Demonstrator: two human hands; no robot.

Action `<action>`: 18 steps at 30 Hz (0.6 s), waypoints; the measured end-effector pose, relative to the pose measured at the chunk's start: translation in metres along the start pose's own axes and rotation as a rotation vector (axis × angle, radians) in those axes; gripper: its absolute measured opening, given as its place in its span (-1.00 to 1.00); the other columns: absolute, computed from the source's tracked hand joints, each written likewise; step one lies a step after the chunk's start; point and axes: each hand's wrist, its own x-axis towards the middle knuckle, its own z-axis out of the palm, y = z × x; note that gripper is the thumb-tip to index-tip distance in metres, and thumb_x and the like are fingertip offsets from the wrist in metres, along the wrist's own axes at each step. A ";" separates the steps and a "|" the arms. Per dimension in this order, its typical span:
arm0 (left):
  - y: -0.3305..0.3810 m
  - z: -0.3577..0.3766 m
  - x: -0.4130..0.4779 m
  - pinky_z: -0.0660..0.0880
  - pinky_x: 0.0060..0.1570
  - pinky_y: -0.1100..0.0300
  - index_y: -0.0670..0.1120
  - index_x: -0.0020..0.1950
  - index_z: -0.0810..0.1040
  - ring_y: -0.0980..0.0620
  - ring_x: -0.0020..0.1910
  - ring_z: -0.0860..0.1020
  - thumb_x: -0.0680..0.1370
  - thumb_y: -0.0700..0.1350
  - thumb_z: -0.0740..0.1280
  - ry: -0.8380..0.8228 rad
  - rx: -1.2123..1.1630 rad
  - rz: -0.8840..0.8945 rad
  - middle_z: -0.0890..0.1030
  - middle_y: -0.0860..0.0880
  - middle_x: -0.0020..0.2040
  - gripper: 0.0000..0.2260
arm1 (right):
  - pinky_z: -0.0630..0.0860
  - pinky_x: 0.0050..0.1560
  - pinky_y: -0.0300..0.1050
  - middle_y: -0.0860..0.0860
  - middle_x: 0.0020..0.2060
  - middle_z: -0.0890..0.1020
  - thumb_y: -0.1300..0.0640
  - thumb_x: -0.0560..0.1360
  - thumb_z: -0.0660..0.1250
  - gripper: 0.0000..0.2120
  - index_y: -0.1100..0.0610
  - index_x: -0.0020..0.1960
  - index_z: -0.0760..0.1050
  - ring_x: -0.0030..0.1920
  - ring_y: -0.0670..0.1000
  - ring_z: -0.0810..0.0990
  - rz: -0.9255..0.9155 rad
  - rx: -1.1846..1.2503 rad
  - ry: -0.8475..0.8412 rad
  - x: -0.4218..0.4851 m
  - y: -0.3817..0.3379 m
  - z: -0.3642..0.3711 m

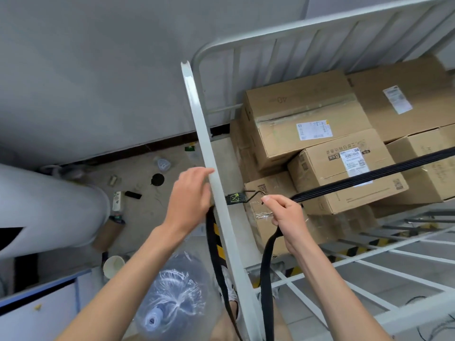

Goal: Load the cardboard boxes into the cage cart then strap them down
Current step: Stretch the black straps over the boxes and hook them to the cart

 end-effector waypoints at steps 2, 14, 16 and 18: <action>0.025 0.016 0.006 0.29 0.42 -0.12 -0.11 0.42 0.48 -0.17 0.43 0.39 0.56 -0.26 0.30 -0.111 0.236 0.275 0.52 -0.11 0.37 -0.59 | 0.37 -0.38 -0.35 -0.22 -0.40 0.60 0.02 0.51 0.43 -0.93 -0.04 -0.09 0.70 -0.43 -0.27 0.46 -0.008 0.008 0.009 -0.007 0.003 -0.011; 0.101 0.072 0.077 0.46 -0.12 0.09 0.00 0.01 0.45 -0.07 -0.08 0.60 0.62 -0.03 0.30 -0.943 0.375 0.101 0.65 0.01 -0.13 -0.93 | 0.36 -0.37 -0.35 -0.26 -0.43 0.55 -0.04 0.51 0.42 -0.89 -0.05 -0.05 0.69 -0.42 -0.25 0.46 -0.014 0.104 0.102 -0.027 0.021 -0.073; 0.124 0.071 0.086 0.50 -0.16 0.08 -0.01 0.02 0.43 -0.08 -0.18 0.60 0.64 -0.04 0.28 -0.863 0.275 0.096 0.66 -0.02 -0.18 -0.93 | 0.37 -0.34 -0.36 -0.30 -0.40 0.56 -0.06 0.51 0.42 -0.85 -0.06 0.05 0.67 -0.38 -0.25 0.47 -0.023 0.129 0.118 -0.027 0.019 -0.089; 0.159 0.072 0.095 0.52 -0.17 0.09 -0.06 0.07 0.43 -0.08 -0.23 0.58 0.65 -0.05 0.27 -0.792 0.146 0.124 0.64 -0.08 -0.16 -0.90 | 0.40 -0.31 -0.37 -0.30 -0.29 0.61 -0.03 0.53 0.40 -0.87 -0.14 0.06 0.66 -0.36 -0.26 0.48 -0.038 0.159 0.108 -0.027 0.016 -0.102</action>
